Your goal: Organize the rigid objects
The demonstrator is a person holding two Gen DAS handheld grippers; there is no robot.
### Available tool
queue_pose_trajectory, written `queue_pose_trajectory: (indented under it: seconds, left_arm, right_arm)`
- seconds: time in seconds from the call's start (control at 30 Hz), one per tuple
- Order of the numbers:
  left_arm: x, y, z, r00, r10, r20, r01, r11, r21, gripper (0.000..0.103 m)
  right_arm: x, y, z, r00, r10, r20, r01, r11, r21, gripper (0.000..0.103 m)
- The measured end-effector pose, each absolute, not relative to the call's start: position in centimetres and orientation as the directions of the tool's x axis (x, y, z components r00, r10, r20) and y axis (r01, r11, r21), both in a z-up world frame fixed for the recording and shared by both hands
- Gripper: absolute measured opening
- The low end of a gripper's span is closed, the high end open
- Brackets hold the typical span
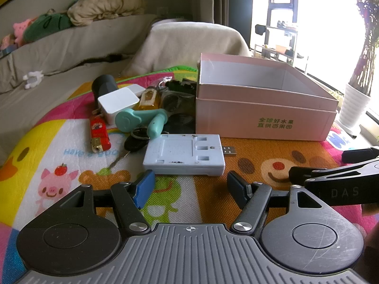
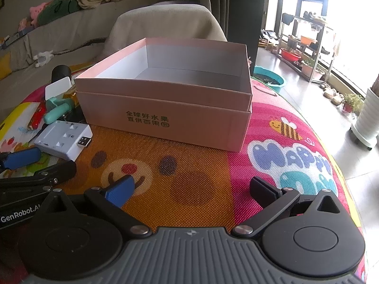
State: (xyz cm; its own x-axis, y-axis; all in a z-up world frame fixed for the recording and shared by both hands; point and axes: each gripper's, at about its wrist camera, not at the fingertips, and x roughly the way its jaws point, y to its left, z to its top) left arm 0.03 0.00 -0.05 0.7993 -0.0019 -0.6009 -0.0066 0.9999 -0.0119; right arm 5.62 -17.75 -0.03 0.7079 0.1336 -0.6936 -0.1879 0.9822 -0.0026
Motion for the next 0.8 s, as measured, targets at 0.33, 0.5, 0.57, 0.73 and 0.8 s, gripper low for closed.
queue_pose_trajectory:
  seconds: [0.33, 0.5, 0.57, 0.73, 0.8]
  left_arm:
    - [0.0, 0.2, 0.1, 0.800, -0.013, -0.600, -0.005, 1.000, -0.028, 0.071]
    - [-0.4, 2.7, 1.9, 0.832, -0.062, -0.551, 0.000, 0.994, -0.111, 0.068]
    - [-0.2, 4.2, 3.4, 0.866, -0.012, -0.501, -0.055, 0.991, -0.119, 0.068]
    - [5.2, 9.6, 6.3, 0.860, 0.058, -0.508, -0.181, 0.964, -0.197, 0.066]
    - [8.3, 11.8, 6.0, 0.831, 0.050, -0.554, -0.234, 0.935, -0.266, 0.066]
  right_arm:
    - [5.7, -18.0, 0.1, 0.700, 0.146, -0.699, -0.200, 0.980, 0.004, 0.103]
    - [4.9, -17.9, 0.0, 0.722, 0.134, -0.678, -0.195, 0.981, -0.014, 0.103]
    - [4.9, -17.7, 0.0, 0.725, 0.129, -0.677, -0.195, 0.981, -0.022, 0.103]
    - [5.1, -17.9, 0.0, 0.719, 0.138, -0.681, -0.194, 0.981, -0.006, 0.103]
    - [5.1, -17.9, 0.0, 0.720, 0.136, -0.680, -0.194, 0.981, -0.009, 0.103]
